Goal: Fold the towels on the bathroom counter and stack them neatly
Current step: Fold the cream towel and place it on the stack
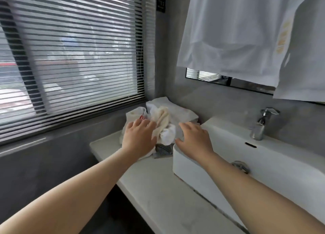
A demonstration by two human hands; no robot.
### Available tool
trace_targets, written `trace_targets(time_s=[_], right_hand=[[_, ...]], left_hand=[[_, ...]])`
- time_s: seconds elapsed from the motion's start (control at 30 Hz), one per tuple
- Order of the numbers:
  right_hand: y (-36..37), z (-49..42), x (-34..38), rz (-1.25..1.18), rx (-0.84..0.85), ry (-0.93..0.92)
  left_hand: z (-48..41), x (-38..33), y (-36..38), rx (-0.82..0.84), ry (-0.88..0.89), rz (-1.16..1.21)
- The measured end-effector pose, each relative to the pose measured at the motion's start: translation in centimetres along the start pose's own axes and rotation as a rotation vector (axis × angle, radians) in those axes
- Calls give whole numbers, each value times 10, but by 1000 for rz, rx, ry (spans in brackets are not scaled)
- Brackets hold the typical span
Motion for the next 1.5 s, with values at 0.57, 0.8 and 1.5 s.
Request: trace_targets(time_s=[0.57,0.8,1.5], right_hand=[[124,-154,0,-99,129,19],[177,-206,-12,-133,204,61],[255,-240,-52,-13,369,310]], left_hand=[[-122,91,133,190,23,-33],[-172,109,181,271,36,-5],[-219,101,312,707,239,-14]])
Point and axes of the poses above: each hand's wrist, its own z-axis away from the middle knuckle, its own y-axis out of the palm, x = y × z, the point moved 7 cm from there along -z, towards the middle knuckle, and after that the axes turned 12 degrees about -y, right-handed, at the moved point
